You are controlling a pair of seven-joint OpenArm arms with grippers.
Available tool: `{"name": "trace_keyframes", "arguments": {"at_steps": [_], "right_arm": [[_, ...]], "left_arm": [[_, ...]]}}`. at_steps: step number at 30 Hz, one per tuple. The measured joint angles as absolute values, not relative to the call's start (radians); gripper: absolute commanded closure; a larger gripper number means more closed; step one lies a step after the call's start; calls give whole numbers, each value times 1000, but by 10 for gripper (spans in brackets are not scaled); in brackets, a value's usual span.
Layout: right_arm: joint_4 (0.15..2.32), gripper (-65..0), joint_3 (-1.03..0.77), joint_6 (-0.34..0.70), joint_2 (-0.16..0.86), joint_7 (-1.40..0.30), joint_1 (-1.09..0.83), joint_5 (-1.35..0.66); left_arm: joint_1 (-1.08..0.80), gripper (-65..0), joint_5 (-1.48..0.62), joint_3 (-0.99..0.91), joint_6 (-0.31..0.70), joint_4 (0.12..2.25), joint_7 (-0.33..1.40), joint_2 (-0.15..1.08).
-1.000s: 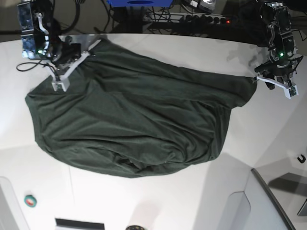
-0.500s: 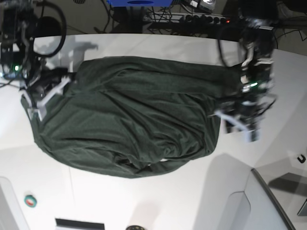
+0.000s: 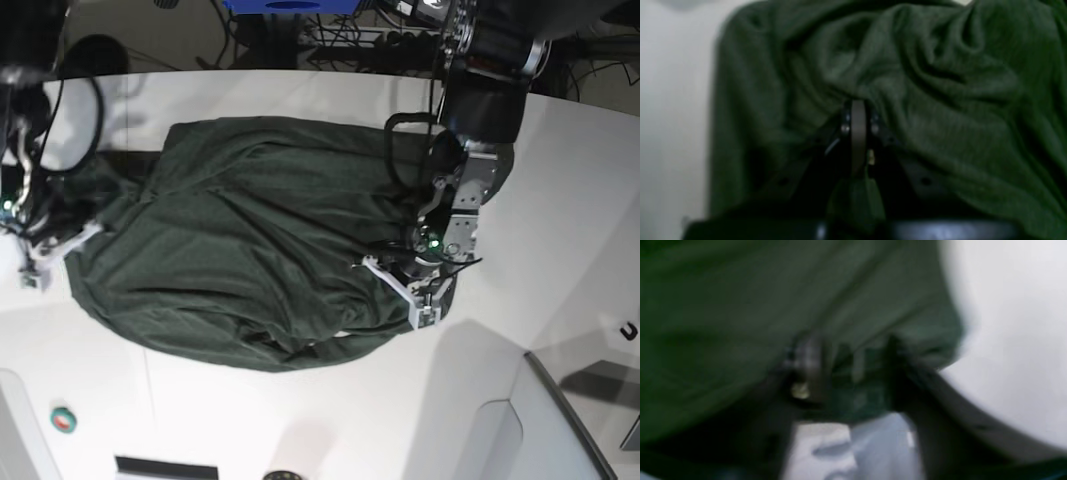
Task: Layout the t-shirt on the table in an organized manner, then fold the t-shirt properly
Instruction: 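Grasp the shirt edge with the left gripper and pull it outward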
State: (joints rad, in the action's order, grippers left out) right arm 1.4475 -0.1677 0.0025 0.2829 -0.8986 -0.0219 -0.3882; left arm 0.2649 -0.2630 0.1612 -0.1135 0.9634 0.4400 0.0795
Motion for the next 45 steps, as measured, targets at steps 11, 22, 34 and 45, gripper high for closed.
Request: {"name": "trace_keyframes", "arguments": {"at_steps": [11,22,34,45], "right_arm": [[956,-33,14,-1,330,-628,170,-389],[472,-36,218,0,323,-399,509,-403],[564,-38,197,0,391,-435,518,-406],[1372,-308,-81,2,384,-748,192,-406]], "left_arm": [[360,0,-225,160,-100,701,223,81],[554,0,-45,147,-123,387,93,37],[647,0,-248,147,-118,440,135,7],[323,-181,-298,149,-120,1180,543,157]]}}
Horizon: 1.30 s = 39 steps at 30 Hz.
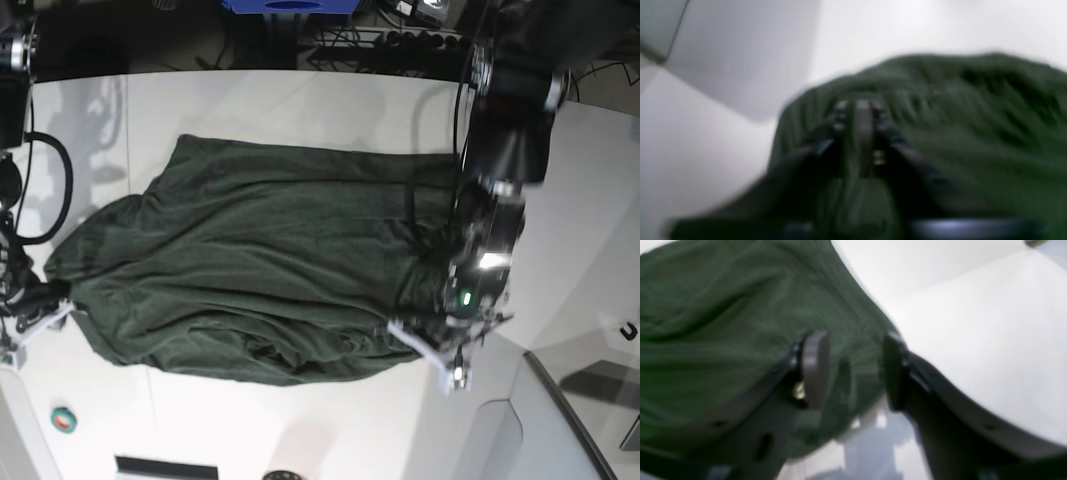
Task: Layout the t-shirt on the table in an organized manner, then fold the t-shirt properly
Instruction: 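Grasp the shirt edge with the left gripper and pull it outward, then hold the shirt edges with both grippers, adjusting the left gripper's grip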
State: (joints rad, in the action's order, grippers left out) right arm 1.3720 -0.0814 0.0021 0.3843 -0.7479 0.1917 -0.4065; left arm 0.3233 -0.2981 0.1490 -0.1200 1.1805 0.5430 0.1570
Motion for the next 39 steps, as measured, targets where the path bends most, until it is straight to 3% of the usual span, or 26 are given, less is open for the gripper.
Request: {"name": "trace_keyframes", "arguments": {"at_steps": [2,4,10,22,23,25,29,39], "right_arm": [[1527,-338,-122,5,377,-782,115,-407],[1629,-336,-157,-2,354,-816,28,-398],[1709,-335,-190,3,284,-832,-108,-413],[1708,-335,-190,2,227,-832,-117,-404],[1708,-335,-190,2,226,-832,-117,-400],[1708,-335,-190,2,226,-831,-120,-401],[1708,-335,-190,2,226,-831,-129,-402],[1709,-335,-192,2,226,-831,-133,-403]], "left_arm": [[208,-313,-310,115,-104,1335,590,196],[82,-393,-292,27,-108,1452,635,233],[-159,-397,-288,-139,-116,1607,696,290],[-167,-393,-289,-139,-107,1471,685,288],[-162,-377,-289,-128,-107,1454,681,289],[-150,-278,-289,-83,-113,1430,680,294],[-139,-5,-292,-12,-104,1387,624,291],[-266,0,-290,4,-107,1580,622,297]]}}
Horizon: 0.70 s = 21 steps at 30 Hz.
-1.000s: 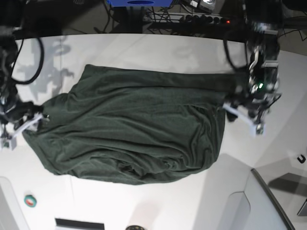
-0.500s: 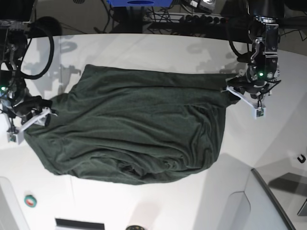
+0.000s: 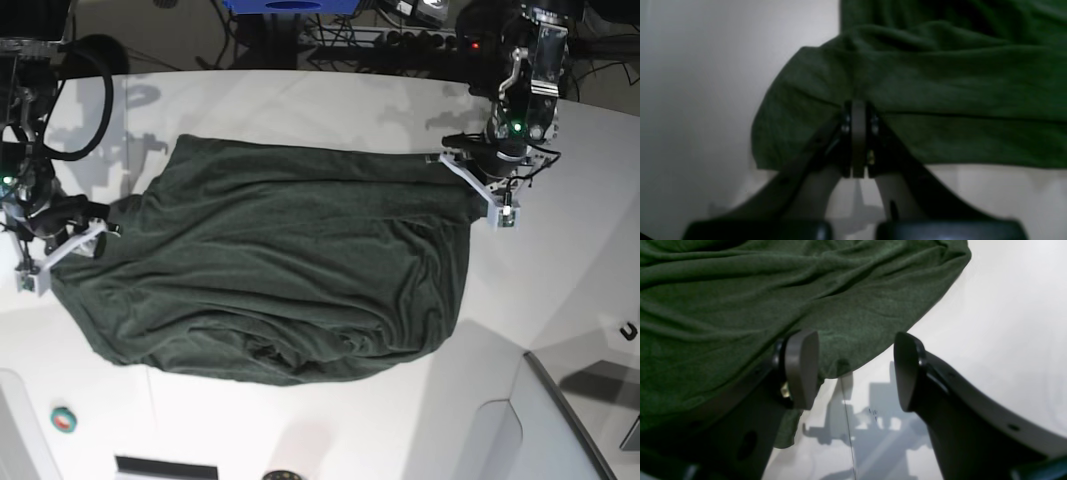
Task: Layout the t-shirt on the table in an organized manner, then fold the t-shirt properly
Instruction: 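Hold the shirt edges with both grippers, adjusting the left gripper's grip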
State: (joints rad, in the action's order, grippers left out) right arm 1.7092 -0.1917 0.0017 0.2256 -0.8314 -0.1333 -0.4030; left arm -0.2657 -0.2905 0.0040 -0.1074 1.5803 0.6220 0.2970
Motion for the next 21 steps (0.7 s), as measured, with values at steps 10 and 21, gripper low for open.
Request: {"name": "trace_keyframes", "arguments": {"at_steps": [10,21], "right_arm": [[1709,-335,-192,2,226,-832,-137,-403],[1709,-335,-189,2,207,-833,-146,-408]], "left_arm": [[-284,-86,-287,-139,-125,1617,618,292],[-174,-191,-288,-141,-112,1421,614,276]]}}
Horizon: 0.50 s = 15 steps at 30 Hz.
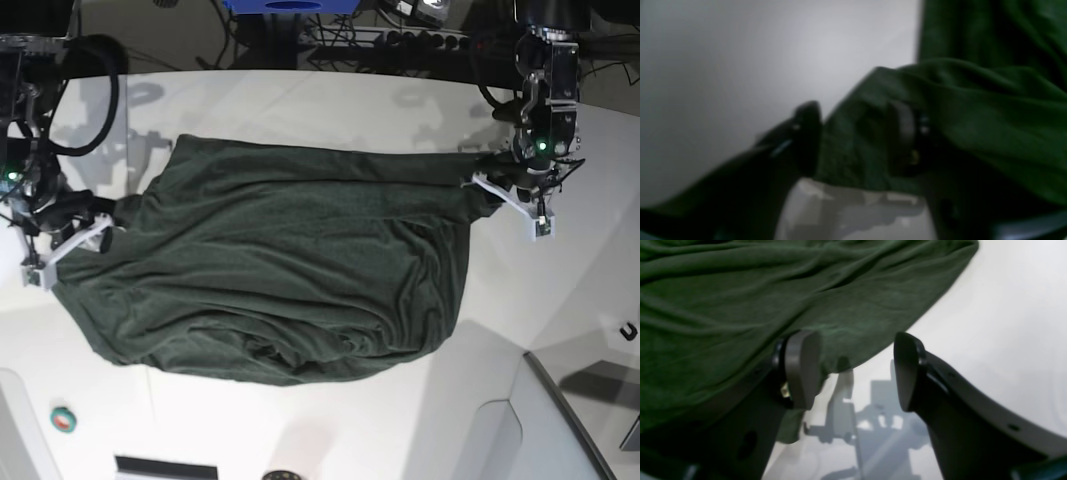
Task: Layout the t-shirt on the table in an organized manner, then fold the t-shirt properly
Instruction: 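Hold the shirt edges with both grippers, adjusting the left gripper's grip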
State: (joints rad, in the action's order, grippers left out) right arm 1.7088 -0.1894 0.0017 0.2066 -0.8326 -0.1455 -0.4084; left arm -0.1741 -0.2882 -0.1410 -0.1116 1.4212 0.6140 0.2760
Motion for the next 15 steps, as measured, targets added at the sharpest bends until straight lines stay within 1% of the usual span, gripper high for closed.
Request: {"name": "trace_keyframes", "arguments": {"at_steps": [2,3,7,11,15], "right_arm": [[1709,-335,-189,1,203,-832,-145,-408],[1709,-335,-189,2,204,-832,-145,-407],[1709,-335,-190,2,204,-832,-145,-400],[1709,-335,-190,2,205,-832,-144,-400],[1709,-335,-190,1,206,-831,-142,-400]], "left_arm": [[-153,-53,-289,-141,-117,1391,613,268],[-152,0,-293,-140,-102,1386,613,268],[-154,0,-291,-136,-107,1363,617,263],[-157,0,-284,-68,-123,1338,589,275],[-209,0,-289,-52,-111,1405,615,285]]}}
